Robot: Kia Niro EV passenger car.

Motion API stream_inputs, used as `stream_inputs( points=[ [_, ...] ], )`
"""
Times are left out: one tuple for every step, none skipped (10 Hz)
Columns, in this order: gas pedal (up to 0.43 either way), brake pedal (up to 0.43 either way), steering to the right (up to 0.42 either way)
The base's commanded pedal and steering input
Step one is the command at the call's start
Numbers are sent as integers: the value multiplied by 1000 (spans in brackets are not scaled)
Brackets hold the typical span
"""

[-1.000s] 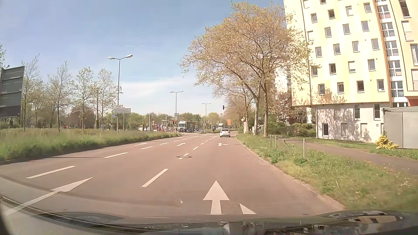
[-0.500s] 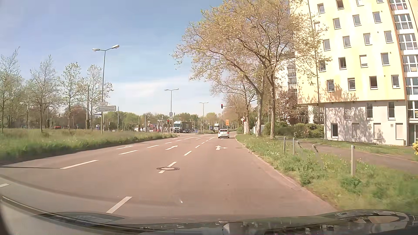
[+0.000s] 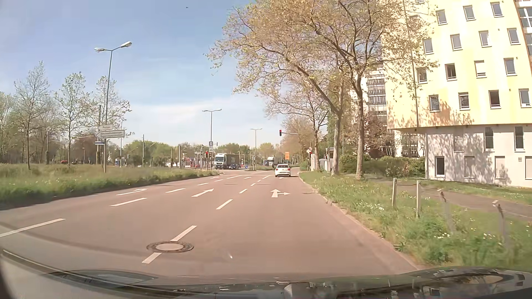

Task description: Follow the waypoints while adhering to traffic rules and regulations

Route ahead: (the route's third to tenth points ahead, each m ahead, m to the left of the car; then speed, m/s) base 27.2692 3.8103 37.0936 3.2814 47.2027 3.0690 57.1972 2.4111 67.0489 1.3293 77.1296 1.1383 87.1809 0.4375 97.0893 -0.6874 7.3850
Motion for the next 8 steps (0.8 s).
stream_inputs(
  points=[
    [0, 0, 7],
    [0, 0, 6],
    [0, 0, 4],
    [0, 0, 4],
    [0, 0, 4],
    [0, 0, 3],
    [0, 0, 2],
    [0, 0, 2]
  ],
)
